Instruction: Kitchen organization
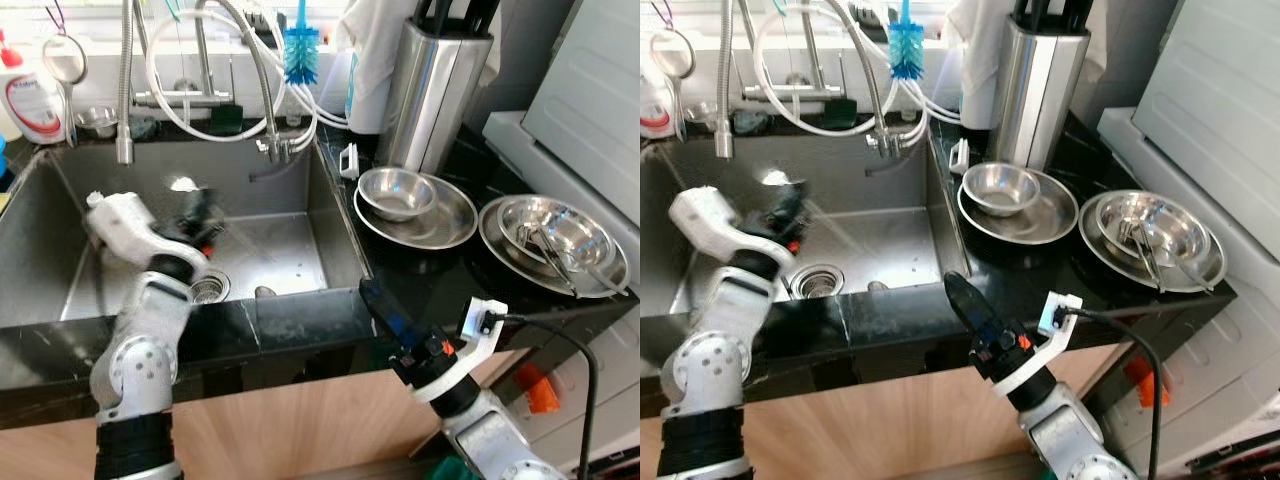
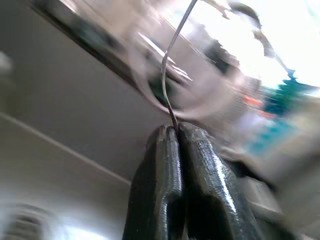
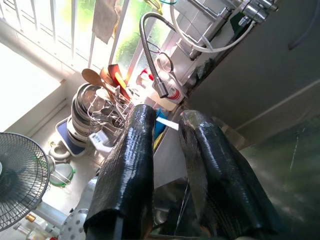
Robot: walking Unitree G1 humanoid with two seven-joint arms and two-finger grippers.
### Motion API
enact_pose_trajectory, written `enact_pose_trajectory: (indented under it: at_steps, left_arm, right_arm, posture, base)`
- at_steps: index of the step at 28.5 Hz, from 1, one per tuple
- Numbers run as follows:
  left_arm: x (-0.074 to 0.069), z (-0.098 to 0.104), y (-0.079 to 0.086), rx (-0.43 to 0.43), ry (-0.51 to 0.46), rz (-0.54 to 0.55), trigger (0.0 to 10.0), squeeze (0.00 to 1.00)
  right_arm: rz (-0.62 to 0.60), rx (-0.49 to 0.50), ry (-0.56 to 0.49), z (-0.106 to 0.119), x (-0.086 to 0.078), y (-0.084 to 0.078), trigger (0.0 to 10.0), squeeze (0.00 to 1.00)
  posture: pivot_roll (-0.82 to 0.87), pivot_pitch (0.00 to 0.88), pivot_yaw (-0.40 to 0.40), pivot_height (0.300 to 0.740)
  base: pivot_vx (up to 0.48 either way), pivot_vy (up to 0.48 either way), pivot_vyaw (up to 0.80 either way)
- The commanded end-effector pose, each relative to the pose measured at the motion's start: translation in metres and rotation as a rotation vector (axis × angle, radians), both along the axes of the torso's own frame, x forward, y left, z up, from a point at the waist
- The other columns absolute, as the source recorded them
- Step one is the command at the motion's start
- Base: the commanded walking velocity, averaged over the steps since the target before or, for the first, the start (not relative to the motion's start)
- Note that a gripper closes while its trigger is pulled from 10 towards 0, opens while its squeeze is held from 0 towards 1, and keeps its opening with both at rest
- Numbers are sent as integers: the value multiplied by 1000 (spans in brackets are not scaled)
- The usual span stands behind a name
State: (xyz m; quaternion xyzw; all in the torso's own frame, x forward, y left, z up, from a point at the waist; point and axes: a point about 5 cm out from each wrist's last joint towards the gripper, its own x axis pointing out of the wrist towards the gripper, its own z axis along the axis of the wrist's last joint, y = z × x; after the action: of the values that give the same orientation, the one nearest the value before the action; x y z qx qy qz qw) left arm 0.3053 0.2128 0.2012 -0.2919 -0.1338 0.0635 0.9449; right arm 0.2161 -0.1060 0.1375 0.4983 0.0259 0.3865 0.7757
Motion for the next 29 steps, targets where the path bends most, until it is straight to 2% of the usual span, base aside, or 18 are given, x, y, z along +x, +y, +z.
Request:
enact_pose_trajectory:
  at_steps: [1, 3, 4, 5, 6, 7, 9, 11, 13, 14, 15, 18, 19, 21, 22, 29]
  left_arm:
    - [0, 3, 3, 83, -4, 60, 10000, 0]
    - [-2, 4, 6, 178, -8, 95, 10000, 0]
    - [-3, 4, 5, 225, -14, 102, 10000, 0]
    - [-3, 4, 3, 311, -21, 99, 10000, 0]
    - [-3, 4, 1, 349, -23, 93, 10000, 0]
    - [-3, 0, 0, 420, -21, 91, 10000, 0]
    - [-3, -2, 0, 439, -22, 87, 10000, 0]
    - [-4, -5, -1, 501, -35, 80, 10000, 0]
    - [-5, -7, -3, 542, -38, 77, 10000, 0]
    - [-4, -9, -5, 573, -37, 73, 10000, 0]
    - [-4, -9, -5, 573, -37, 73, 10000, 0]
    - [-3, -16, -8, 606, -18, 47, 10000, 0]
    - [-3, -16, -8, 606, -18, 47, 10000, 0]
    - [-2, -22, -11, 620, 5, 8, 10000, 0]
    - [-1, -26, -12, 597, 21, -21, 10000, 0]
    - [1, -27, -11, 631, 44, -31, 10000, 0]
  right_arm:
    - [-11, -10, -24, 5, -2, -1, 10000, 0]
    - [-44, -47, -16, 2, 0, -4, 10000, 0]
    - [-59, -60, -16, 1, 1, -6, 10000, 0]
    - [-86, -83, -17, 0, 2, -9, 10000, 0]
    - [-98, -95, -18, 0, 2, -11, 10000, 0]
    - [-119, -154, -23, -2, 3, -14, 10000, 0]
    - [-129, -177, -27, -2, 3, -15, 10000, 0]
    - [-188, -226, -35, -2, 5, -21, 10000, 0]
    - [-254, -338, -34, -4, 11, -26, 10000, 0]
    - [-338, -501, -67, -7, 17, -31, 10000, 0]
    - [-338, -501, -67, -7, 17, -31, 10000, 0]
    - [-499, -631, -83, -6, 28, -42, 10000, 0]
    - [-499, -631, -83, -6, 28, -42, 10000, 0]
    - [-580, -750, -114, -6, 32, -47, 10000, 0]
    - [-605, -810, -136, -7, 34, -47, 10000, 0]
    - [-644, -841, -138, -10, 34, -46, 10000, 0]
  posture:
    - [56, 0, -51, 740]
    - [58, 0, -53, 740]
    - [60, 0, -53, 740]
    - [61, 0, -53, 740]
    - [61, 0, -53, 740]
    - [58, 0, -52, 740]
    - [55, 0, -52, 740]
    - [56, 0, -52, 740]
    - [56, 0, -52, 740]
    - [52, 0, -50, 740]
    - [52, 0, -50, 740]
    - [52, 0, -50, 740]
    - [52, 0, -50, 740]
    - [52, 0, -50, 740]
    - [49, 0, -50, 740]
    - [54, 8, -48, 740]
  base:
    - [0, 0, 0]
    - [0, 0, 0]
    - [0, 0, 0]
    - [0, 0, 0]
    - [0, 0, 0]
    - [0, 0, 0]
    - [0, 0, 0]
    - [0, 0, 0]
    - [0, 0, 0]
    - [0, 0, 0]
    - [0, 0, 0]
    - [0, 0, 0]
    - [0, 0, 0]
    - [0, 0, 0]
    - [0, 0, 0]
    - [0, 0, 0]
